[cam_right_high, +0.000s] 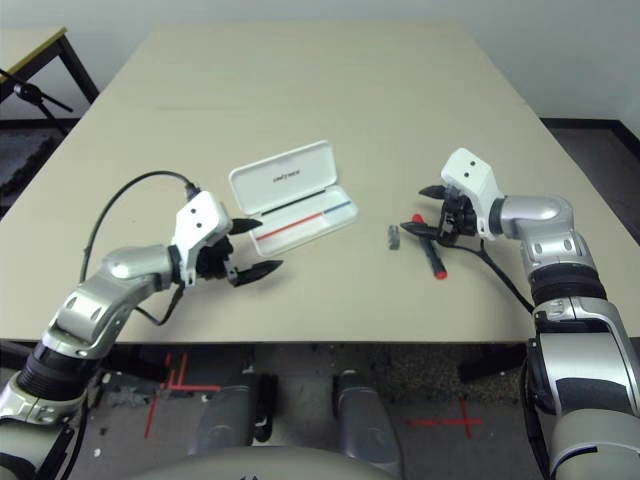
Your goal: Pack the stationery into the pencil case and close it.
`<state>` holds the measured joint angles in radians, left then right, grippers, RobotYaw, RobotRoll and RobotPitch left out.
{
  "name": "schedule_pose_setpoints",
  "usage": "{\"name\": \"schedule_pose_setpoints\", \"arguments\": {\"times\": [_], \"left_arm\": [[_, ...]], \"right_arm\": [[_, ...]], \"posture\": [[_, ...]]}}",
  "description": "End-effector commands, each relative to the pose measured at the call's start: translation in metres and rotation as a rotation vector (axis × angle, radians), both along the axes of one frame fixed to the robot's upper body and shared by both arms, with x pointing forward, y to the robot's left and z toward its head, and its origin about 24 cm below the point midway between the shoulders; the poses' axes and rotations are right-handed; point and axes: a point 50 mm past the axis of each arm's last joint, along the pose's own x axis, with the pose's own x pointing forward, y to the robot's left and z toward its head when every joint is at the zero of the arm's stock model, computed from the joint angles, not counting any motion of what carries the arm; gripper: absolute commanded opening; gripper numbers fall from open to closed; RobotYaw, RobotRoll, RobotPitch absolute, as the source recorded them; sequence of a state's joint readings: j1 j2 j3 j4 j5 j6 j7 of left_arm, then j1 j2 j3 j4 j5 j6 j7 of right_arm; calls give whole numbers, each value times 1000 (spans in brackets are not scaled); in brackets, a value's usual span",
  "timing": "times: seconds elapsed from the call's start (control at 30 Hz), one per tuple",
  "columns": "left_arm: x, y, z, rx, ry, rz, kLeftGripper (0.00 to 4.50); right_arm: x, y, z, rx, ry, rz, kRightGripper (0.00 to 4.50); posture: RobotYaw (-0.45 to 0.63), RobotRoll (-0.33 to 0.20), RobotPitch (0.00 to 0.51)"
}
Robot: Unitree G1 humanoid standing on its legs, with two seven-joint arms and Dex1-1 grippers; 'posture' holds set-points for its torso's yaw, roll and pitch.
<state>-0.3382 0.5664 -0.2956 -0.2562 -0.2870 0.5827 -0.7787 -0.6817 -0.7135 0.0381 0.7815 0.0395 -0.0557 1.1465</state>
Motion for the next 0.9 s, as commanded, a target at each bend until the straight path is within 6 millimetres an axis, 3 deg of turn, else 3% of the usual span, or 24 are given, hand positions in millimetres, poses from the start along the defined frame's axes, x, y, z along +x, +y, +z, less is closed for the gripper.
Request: {"name": "schedule_pose_setpoints", "arguments": {"times": [0.03,0.4,0.9], "left_arm": [[1,-3,-11,74,56,-32,4442],[18,-3,-19,106,100,-45,4442],[25,2,-33,189,211,-70,4442]], "right_arm": [[-1,-1,-1,-17,0,-1,4500],[-5,-2,-1,-19,-10,-10,4500],[-11,-7,0,-12,-41,-55,4500]], "posture": [[98,0,102],[61,0,102],[15,0,96]]}}
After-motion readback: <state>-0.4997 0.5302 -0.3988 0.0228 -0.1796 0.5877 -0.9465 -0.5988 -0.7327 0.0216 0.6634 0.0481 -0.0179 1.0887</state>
